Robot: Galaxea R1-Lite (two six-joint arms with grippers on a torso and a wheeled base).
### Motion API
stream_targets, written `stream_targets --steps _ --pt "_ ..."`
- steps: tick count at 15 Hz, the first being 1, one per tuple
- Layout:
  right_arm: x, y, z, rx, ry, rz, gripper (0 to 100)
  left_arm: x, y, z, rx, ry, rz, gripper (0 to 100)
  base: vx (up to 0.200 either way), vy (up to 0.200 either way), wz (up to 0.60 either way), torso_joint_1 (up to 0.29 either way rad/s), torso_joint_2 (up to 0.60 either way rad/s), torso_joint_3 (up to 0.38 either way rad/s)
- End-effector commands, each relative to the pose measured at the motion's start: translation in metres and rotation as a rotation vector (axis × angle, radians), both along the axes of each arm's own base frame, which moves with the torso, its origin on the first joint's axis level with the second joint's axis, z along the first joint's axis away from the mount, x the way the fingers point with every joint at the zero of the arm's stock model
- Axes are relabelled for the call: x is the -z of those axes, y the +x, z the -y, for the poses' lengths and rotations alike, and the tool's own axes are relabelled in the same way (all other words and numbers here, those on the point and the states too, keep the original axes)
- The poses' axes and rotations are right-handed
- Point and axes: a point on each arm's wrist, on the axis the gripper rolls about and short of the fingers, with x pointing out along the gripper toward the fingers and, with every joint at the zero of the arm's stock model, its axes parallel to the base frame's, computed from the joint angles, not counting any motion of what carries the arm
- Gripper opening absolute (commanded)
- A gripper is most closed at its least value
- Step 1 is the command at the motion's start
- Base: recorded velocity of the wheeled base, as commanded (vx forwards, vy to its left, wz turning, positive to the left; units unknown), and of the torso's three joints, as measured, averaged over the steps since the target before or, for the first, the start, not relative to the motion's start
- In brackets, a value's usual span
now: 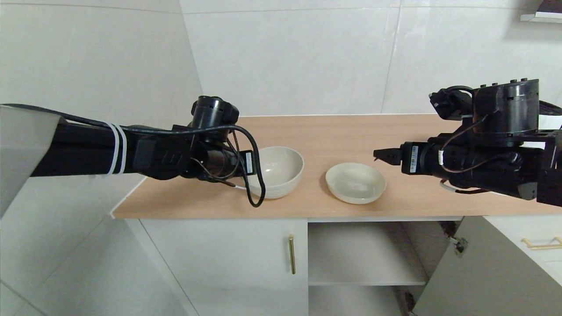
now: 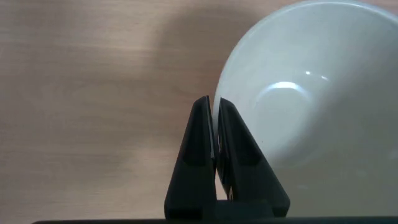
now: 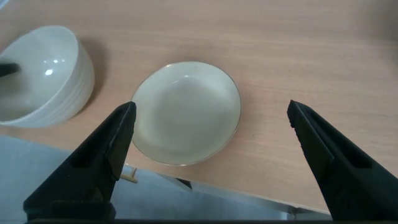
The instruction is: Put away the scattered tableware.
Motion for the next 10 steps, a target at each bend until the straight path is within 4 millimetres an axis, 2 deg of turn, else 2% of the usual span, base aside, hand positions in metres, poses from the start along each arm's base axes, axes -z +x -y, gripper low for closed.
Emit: stream_targets --steps 1,3,6,8,10 --pt "0.004 0.004 -0.002 0.002 -0.013 -0.023 100 -0.022 -0.012 -0.004 -0.011 -0.043 0.048 0 0.000 0.000 0.00 0.000 0.00 0.000" --pt "0.016 0.018 -0.008 0.043 -0.076 -0.115 100 -0.051 -0.038 -0.013 -0.020 -0.101 0.100 0 0.000 0.000 0.00 0.000 0.00 0.000" --pt "0.028 0.034 -0.016 0.110 -0.090 -0.165 100 -0.070 -0.068 -0.024 -0.003 -0.125 0.139 0 0.000 0.000 0.00 0.000 0.00 0.000" --pt "0.048 0.050 -0.024 0.128 -0.100 -0.211 100 -0.076 -0.074 -0.026 -0.003 -0.132 0.155 0 0.000 0.000 0.00 0.000 0.00 0.000" --pt "0.059 0.060 -0.029 0.146 -0.105 -0.231 100 -0.076 -0.075 -0.027 -0.003 -0.132 0.155 0 0.000 0.000 0.00 0.000 0.00 0.000"
